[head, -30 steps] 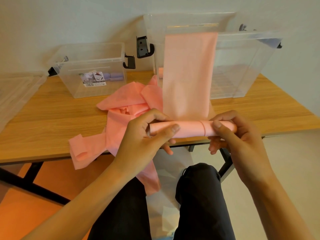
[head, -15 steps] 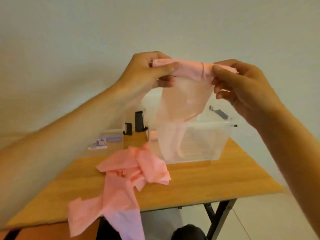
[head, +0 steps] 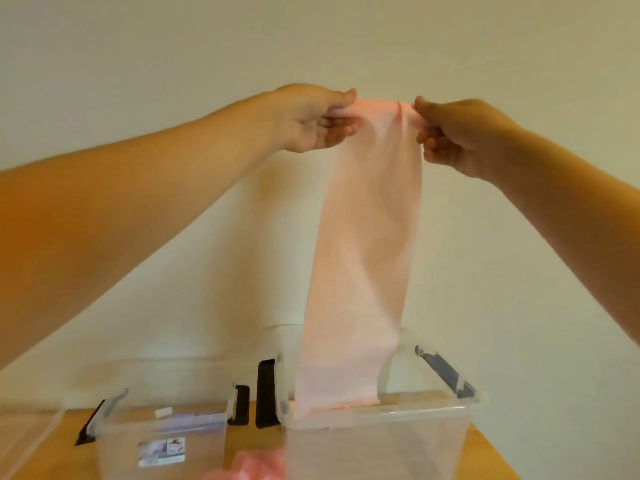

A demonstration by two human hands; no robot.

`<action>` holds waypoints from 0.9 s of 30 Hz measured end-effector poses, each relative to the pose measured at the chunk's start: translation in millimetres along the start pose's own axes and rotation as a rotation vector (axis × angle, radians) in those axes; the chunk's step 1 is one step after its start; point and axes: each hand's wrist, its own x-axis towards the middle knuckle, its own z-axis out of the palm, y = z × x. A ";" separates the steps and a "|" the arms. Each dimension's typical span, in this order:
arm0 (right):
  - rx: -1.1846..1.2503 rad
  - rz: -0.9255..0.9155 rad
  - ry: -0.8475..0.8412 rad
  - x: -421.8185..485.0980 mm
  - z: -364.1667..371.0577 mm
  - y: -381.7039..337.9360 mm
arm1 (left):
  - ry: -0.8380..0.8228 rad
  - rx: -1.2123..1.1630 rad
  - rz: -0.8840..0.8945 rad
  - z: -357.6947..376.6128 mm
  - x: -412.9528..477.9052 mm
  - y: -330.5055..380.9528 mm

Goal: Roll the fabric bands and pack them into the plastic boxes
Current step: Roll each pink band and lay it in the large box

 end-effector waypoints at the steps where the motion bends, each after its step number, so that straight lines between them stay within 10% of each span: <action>1: -0.013 0.033 -0.003 2.1 3.6 5.4 | 0.002 -0.053 -0.008 -3.6 1.5 -4.8; 17: 0.210 -0.026 0.078 -1.6 34.6 84.3 | 0.082 -0.147 -0.083 -42.5 -5.8 -83.3; 27: -0.178 0.055 0.010 -17.1 37.5 99.7 | 0.029 -0.195 -0.111 -46.0 -19.7 -110.9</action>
